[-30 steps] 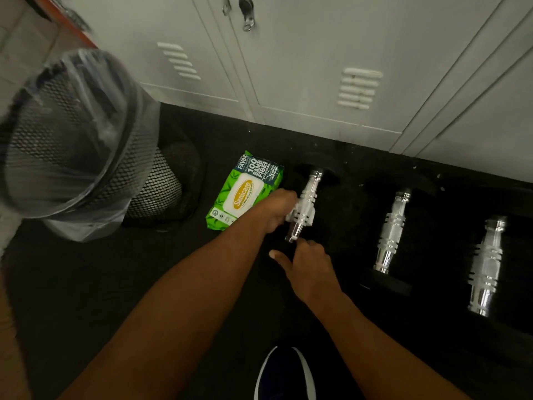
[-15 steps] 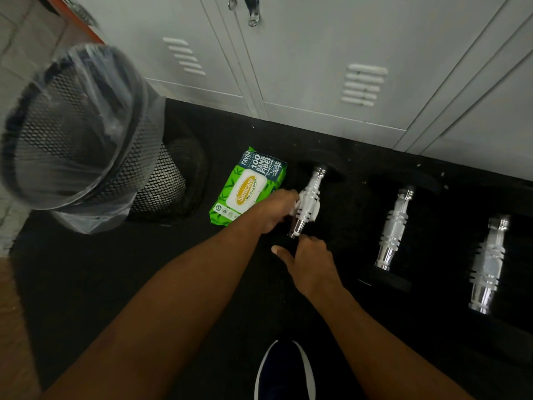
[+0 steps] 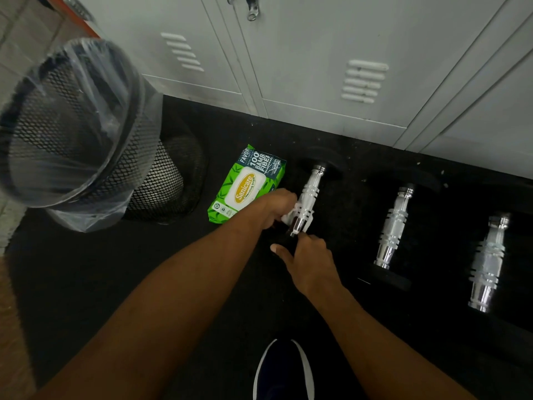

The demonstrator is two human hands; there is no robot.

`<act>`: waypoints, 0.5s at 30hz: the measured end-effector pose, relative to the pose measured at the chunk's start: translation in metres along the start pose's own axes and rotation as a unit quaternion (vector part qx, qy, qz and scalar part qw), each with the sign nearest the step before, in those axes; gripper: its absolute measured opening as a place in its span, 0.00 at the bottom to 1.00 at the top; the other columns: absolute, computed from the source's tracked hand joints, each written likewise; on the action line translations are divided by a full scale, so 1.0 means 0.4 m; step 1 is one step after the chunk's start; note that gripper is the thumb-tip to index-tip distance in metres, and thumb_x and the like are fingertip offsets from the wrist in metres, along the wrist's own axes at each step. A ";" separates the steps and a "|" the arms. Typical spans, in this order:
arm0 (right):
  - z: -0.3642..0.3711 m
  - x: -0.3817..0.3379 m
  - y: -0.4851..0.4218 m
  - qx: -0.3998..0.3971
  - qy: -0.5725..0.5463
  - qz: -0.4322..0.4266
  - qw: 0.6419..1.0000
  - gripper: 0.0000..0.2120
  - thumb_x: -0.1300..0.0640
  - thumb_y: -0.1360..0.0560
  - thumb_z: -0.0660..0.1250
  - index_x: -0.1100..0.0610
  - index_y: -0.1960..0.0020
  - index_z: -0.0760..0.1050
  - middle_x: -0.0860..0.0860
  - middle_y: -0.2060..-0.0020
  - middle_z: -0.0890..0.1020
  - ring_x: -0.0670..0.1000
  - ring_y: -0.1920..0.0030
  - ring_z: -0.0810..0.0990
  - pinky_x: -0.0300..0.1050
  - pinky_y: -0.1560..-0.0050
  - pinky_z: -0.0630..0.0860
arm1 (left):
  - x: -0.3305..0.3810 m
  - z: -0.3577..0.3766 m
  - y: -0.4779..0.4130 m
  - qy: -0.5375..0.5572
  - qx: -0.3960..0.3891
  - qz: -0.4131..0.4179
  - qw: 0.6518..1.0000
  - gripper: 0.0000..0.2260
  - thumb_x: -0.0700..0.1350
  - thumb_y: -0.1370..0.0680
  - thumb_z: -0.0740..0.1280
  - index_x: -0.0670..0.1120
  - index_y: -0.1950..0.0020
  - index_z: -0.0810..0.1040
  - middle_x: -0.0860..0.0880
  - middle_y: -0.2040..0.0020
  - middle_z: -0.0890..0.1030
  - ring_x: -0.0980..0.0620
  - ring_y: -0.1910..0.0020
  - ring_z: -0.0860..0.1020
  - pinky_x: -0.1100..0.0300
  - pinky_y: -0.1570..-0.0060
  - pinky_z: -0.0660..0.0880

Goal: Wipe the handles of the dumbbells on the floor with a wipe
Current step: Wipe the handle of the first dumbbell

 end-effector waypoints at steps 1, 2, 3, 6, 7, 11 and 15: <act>-0.001 -0.002 0.000 0.000 0.002 -0.001 1.000 0.27 0.39 0.26 0.63 0.58 0.36 0.71 0.56 0.43 0.76 0.53 0.45 0.77 0.46 0.46 0.75 | 0.012 0.000 -0.001 0.024 0.005 -0.001 1.000 0.14 0.39 0.19 0.53 0.43 0.63 0.71 0.44 0.67 0.76 0.50 0.72 0.73 0.62 0.68 0.69; -0.003 -0.003 0.001 -0.001 0.007 -0.003 1.000 0.28 0.39 0.25 0.63 0.59 0.36 0.71 0.56 0.43 0.76 0.53 0.44 0.77 0.45 0.47 0.74 | 0.025 0.000 -0.001 0.049 0.007 0.001 0.999 0.15 0.38 0.19 0.53 0.42 0.64 0.71 0.45 0.70 0.76 0.52 0.76 0.75 0.65 0.72 0.70; -0.004 -0.003 0.001 -0.001 0.011 -0.005 1.000 0.28 0.39 0.25 0.63 0.59 0.36 0.71 0.56 0.43 0.76 0.53 0.44 0.76 0.45 0.47 0.74 | 0.040 0.000 0.007 0.068 0.010 0.001 0.998 0.15 0.37 0.19 0.52 0.42 0.64 0.71 0.46 0.73 0.77 0.54 0.80 0.75 0.67 0.76 0.70; -0.005 0.000 0.001 0.002 0.016 -0.009 1.000 0.28 0.38 0.25 0.62 0.59 0.37 0.71 0.56 0.43 0.76 0.53 0.44 0.76 0.45 0.47 0.74 | 0.070 0.007 -0.010 0.143 0.019 0.020 0.989 0.14 0.36 0.19 0.53 0.40 0.61 0.73 0.43 0.67 0.81 0.52 0.72 0.79 0.63 0.67 0.78; -0.004 0.000 0.002 0.004 0.016 -0.010 1.000 0.28 0.38 0.25 0.62 0.59 0.37 0.71 0.56 0.43 0.76 0.53 0.44 0.76 0.45 0.47 0.74 | 0.082 0.007 -0.007 0.162 0.023 0.022 0.986 0.13 0.36 0.19 0.53 0.39 0.59 0.74 0.39 0.62 0.81 0.47 0.66 0.80 0.56 0.58 0.80; -0.004 -0.001 0.002 -0.002 0.025 -0.013 1.000 0.28 0.38 0.25 0.61 0.59 0.36 0.70 0.57 0.42 0.76 0.53 0.43 0.76 0.45 0.46 0.73 | 0.119 0.007 0.003 0.183 0.050 0.053 0.980 0.12 0.37 0.19 0.55 0.43 0.61 0.73 0.45 0.63 0.75 0.51 0.66 0.73 0.56 0.61 0.72; -0.007 0.002 0.002 -0.007 0.020 -0.011 1.000 0.29 0.38 0.25 0.61 0.59 0.35 0.70 0.56 0.41 0.75 0.52 0.43 0.76 0.44 0.46 0.73 | 0.110 0.010 0.015 0.171 0.017 0.064 0.983 0.13 0.39 0.19 0.55 0.41 0.55 0.78 0.44 0.61 0.82 0.49 0.64 0.80 0.57 0.60 0.76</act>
Point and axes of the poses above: each hand's wrist, its own y-axis away from the middle knuckle, its own z-axis out of the palm, x = y × z, the point moved 4 cm from there along -y, towards the middle knuckle
